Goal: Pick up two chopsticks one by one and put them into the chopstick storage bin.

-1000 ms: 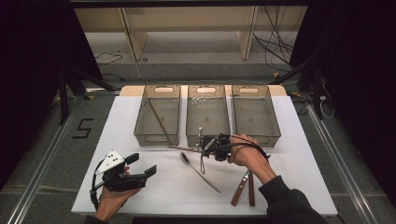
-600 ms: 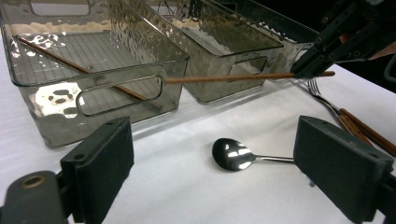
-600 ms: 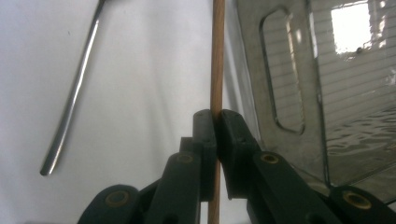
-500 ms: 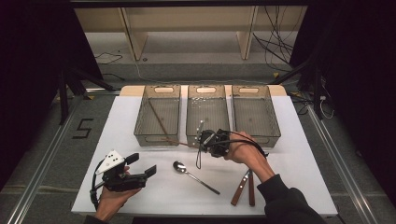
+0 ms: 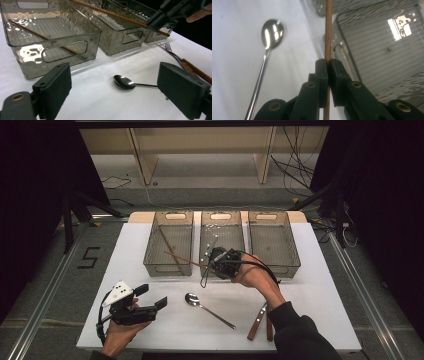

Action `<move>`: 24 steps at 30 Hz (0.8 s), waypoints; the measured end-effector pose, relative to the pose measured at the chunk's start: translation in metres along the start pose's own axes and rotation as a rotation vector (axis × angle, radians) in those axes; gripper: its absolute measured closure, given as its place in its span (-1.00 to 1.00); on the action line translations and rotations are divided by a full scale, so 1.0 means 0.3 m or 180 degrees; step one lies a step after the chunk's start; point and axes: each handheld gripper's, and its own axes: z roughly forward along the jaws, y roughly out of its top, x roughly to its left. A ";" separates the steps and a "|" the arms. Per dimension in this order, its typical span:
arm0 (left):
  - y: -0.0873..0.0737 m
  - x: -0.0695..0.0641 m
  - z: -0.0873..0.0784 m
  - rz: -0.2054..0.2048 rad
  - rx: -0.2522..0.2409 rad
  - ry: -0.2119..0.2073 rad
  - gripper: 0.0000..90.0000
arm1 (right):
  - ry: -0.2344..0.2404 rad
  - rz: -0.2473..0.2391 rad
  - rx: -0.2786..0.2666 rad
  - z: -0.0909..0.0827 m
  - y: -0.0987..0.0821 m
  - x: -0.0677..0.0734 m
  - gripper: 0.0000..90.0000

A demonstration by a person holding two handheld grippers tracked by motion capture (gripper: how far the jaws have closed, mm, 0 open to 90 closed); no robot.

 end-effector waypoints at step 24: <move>0.001 0.002 -0.003 -0.0012 -0.0018 0.0001 -0.74 | 0.0061 0.0684 -0.0419 0.026 0.091 -0.085 0.90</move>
